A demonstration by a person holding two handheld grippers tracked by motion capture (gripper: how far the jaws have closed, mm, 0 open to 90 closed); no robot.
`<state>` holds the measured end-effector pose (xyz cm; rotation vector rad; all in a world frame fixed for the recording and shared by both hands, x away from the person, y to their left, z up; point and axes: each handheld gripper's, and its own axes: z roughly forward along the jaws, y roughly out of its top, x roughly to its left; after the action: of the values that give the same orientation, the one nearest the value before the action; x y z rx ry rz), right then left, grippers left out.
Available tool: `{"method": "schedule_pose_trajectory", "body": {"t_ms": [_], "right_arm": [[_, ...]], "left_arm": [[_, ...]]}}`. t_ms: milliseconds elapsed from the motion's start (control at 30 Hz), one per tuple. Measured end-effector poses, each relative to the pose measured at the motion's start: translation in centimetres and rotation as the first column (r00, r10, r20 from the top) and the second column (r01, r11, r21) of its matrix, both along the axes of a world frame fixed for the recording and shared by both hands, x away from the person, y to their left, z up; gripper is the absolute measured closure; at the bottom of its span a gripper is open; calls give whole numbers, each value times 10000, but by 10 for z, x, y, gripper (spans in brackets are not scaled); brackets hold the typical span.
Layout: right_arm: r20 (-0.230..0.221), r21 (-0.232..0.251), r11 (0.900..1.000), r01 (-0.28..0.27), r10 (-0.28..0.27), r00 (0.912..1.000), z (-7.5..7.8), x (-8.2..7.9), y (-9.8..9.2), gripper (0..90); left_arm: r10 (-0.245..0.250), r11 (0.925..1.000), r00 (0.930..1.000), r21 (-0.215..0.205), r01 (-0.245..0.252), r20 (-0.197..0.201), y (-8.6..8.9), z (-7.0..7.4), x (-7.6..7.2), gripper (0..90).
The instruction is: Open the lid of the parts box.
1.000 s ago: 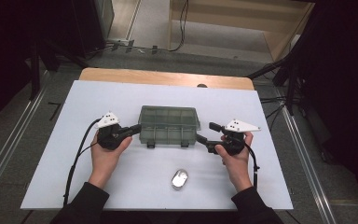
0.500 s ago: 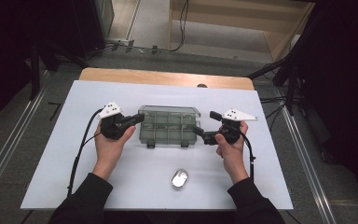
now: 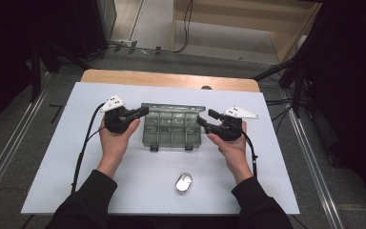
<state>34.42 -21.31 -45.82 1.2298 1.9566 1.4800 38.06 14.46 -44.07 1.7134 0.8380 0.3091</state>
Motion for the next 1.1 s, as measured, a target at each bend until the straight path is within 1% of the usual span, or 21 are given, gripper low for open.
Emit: {"method": "schedule_pose_trajectory", "body": {"t_ms": [67,100,133,200,267,300,400,433,467,533,600,633,667,700,767,833,900,1033,1100], "right_arm": [[70,-54,9999,86,-86,9999,-1,2,1,411],[65,-56,9998,172,-171,9998,-1,3,1,429],[172,-19,9996,266,-265,9995,-1,7,2,472],[217,-23,9995,311,-310,9993,-1,8,2,486],[346,-19,9994,356,-355,9988,1,12,2,556],[346,-19,9994,356,-355,9988,1,12,2,556],[445,17,9990,453,-454,9980,2,15,4,613],[537,-171,9985,517,-507,9973,2,16,5,620],[537,-171,9985,517,-507,9973,2,16,5,620],[592,-401,9965,732,-708,9957,3,19,7,643],[566,-353,9965,752,-731,9957,3,20,7,649],[588,-362,9959,828,-806,9950,4,22,7,669],[588,-362,9959,828,-806,9950,4,22,7,669],[665,-371,9956,864,-838,9943,4,23,7,680],[684,-304,9953,917,-895,9936,5,25,7,704],[666,-96,9957,916,-908,9936,6,26,7,732],[708,-105,9949,998,-989,9926,7,29,8,745],[633,30,9946,1039,-1039,9926,6,32,8,749],[674,-60,9941,1079,-1073,9919,6,33,8,755]], "left_arm": [[28,10000,10000,-51,-28,49,-1,0,2,894],[49,10000,10000,-39,-49,42,-1,1,3,894],[64,10000,10000,-42,-63,69,-1,2,4,894],[88,10000,9999,-25,-88,89,-2,3,6,894],[154,9999,9998,-68,-153,161,-3,4,8,894],[154,9999,9998,-68,-153,161,-3,4,8,894],[303,9995,9993,33,-304,237,-5,5,9,894],[336,9994,9991,91,-339,253,-6,5,10,894],[341,9993,9990,126,-345,282,-7,5,10,894],[455,9989,9984,109,-459,321,-8,6,11,894],[475,9988,9983,67,-477,338,-8,7,13,894],[487,9988,9982,28,-488,354,-8,7,14,894],[487,9988,9982,-60,-485,337,-8,7,14,894],[512,9987,9981,-92,-509,342,-8,7,15,894],[500,9987,9979,-75,-498,406,-9,7,16,894],[523,9986,9977,-67,-521,421,-9,7,18,893],[556,9984,9977,-100,-552,395,-9,7,19,893],[592,9980,9975,-229,-584,380,-8,6,21,893],[627,9979,9973,-205,-619,376,-7,5,22,893]]}}
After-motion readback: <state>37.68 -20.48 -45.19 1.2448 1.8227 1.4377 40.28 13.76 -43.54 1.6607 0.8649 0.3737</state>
